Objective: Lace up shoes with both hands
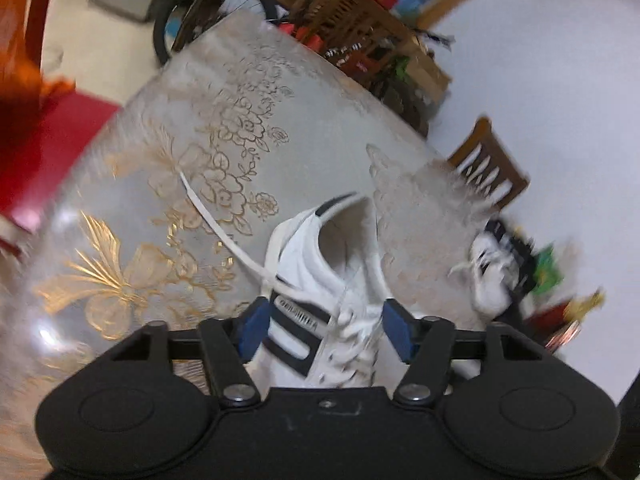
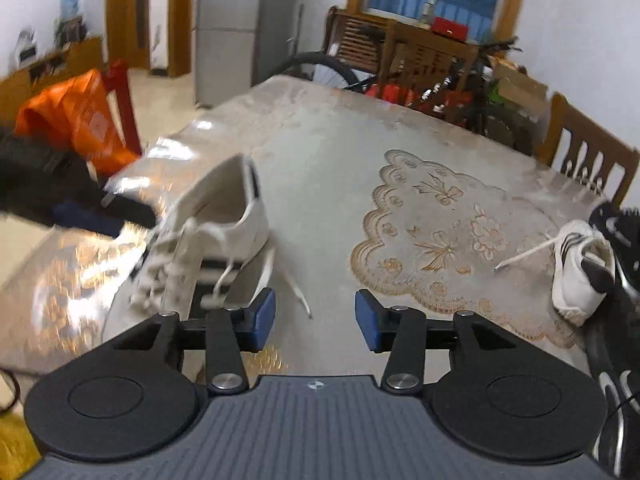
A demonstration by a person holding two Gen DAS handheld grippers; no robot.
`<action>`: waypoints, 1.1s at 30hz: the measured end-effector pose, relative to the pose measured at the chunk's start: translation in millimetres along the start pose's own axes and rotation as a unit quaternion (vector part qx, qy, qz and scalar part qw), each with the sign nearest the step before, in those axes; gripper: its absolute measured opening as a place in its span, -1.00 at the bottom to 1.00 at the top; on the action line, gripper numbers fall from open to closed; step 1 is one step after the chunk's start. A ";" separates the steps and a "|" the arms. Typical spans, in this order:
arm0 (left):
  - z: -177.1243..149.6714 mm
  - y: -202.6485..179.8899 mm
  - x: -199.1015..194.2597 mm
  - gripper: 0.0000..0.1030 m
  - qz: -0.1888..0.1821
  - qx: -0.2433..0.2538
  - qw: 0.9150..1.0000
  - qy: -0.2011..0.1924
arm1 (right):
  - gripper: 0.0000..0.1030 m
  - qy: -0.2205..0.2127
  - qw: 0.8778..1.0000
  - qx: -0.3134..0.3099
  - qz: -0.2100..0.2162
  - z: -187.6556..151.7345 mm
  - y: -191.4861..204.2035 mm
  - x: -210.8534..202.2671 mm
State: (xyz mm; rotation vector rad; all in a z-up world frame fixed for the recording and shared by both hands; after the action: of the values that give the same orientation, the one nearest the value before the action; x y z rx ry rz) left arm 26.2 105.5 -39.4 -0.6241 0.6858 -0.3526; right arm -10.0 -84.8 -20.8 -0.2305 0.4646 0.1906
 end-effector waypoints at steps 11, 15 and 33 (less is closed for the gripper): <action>39.0 -20.5 -42.2 -0.94 -0.032 0.027 0.993 -0.107 | -0.01 -0.029 0.999 -0.032 -0.019 -0.8 0.3 -6.8; 58.1 -25.9 -60.5 -0.91 -0.020 0.067 0.990 -0.122 | 0.00 -0.030 0.999 -0.021 -0.020 -0.9 -2.1 -6.5; -9.7 -32.9 -31.6 0.76 0.158 0.246 0.953 0.077 | 0.33 0.011 0.999 0.042 0.011 -5.0 -13.2 -25.4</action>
State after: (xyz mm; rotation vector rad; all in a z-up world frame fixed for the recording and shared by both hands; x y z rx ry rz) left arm -6.6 91.9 -9.2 -0.0092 0.7976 -0.2602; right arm -31.3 -102.0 -11.0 -0.1445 0.4957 0.1890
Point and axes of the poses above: each gripper's, at about its wrist camera, not at the fingertips, and x roughly the way its jaws point, y to its left, z to its top, the point moved 5 cm from there along x, roughly the way its jaws point, and after that the axes turned 15 degrees about -y, right-handed, at the moved point
